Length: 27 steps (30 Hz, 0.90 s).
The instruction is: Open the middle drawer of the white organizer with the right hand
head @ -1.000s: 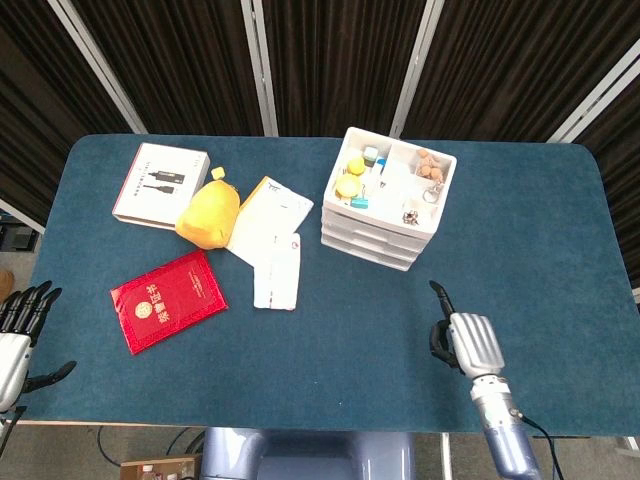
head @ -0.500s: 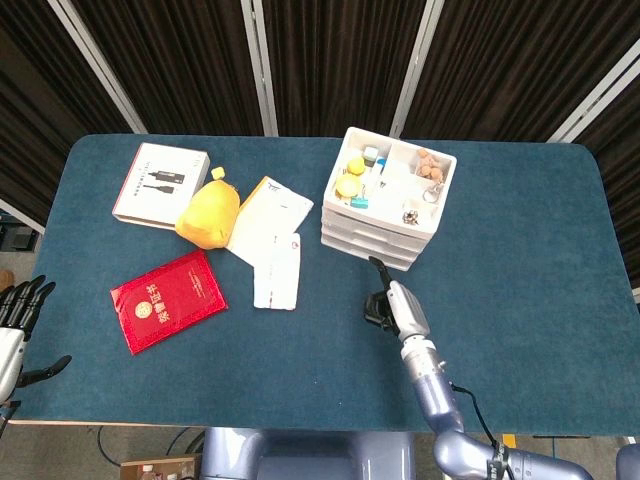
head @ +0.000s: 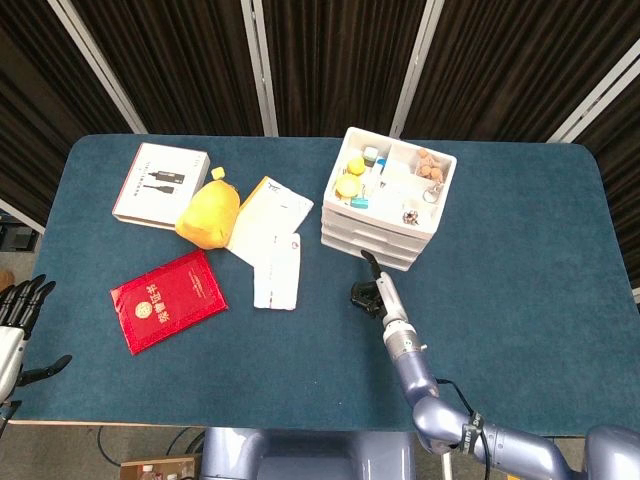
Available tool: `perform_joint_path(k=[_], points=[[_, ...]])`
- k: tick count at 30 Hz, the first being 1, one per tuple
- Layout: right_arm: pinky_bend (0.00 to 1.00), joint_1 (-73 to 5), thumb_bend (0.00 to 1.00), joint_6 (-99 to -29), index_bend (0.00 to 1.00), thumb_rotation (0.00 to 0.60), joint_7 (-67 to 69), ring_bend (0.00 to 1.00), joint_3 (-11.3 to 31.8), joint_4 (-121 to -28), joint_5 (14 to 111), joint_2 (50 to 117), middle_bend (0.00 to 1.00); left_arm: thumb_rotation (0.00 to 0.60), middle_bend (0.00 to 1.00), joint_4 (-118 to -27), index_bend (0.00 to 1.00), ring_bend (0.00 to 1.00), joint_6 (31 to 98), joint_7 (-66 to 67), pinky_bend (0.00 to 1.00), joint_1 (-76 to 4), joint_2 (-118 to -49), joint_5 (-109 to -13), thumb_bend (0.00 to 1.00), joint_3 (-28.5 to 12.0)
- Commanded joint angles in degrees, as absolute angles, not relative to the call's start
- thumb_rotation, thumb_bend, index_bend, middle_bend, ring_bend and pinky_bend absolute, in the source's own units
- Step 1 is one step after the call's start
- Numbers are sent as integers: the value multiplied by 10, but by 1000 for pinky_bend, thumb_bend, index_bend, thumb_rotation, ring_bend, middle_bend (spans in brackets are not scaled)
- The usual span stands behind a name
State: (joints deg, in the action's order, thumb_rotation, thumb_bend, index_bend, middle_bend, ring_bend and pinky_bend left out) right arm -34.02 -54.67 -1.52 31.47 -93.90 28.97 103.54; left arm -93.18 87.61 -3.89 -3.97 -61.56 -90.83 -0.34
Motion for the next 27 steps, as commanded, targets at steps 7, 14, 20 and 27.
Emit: perform_joint_path(k=[7,14,20,27], points=[[894,-358,736,-549,0,600,39,833,336,-897,295,1069,817,600,0,-934,0,0,875,-43,17,-40,-616,-908,24,-2],[894,-361,736,-560,0,600,82,833,342,-864,319,1093,817,600,0,-935,0,0,874,-48,17,-41,-614,-908,24,-2],[894,-369,736,-557,0,600,113,833,357,-836,324,1109,817,600,0,-936,0,0,873,-48,16,-40,-614,-909,25,-1],[894,-381,740,-553,101,600,138,834,373,-810,321,1126,817,600,0,-937,0,0,873,-51,17,-41,-612,-910,24,0]])
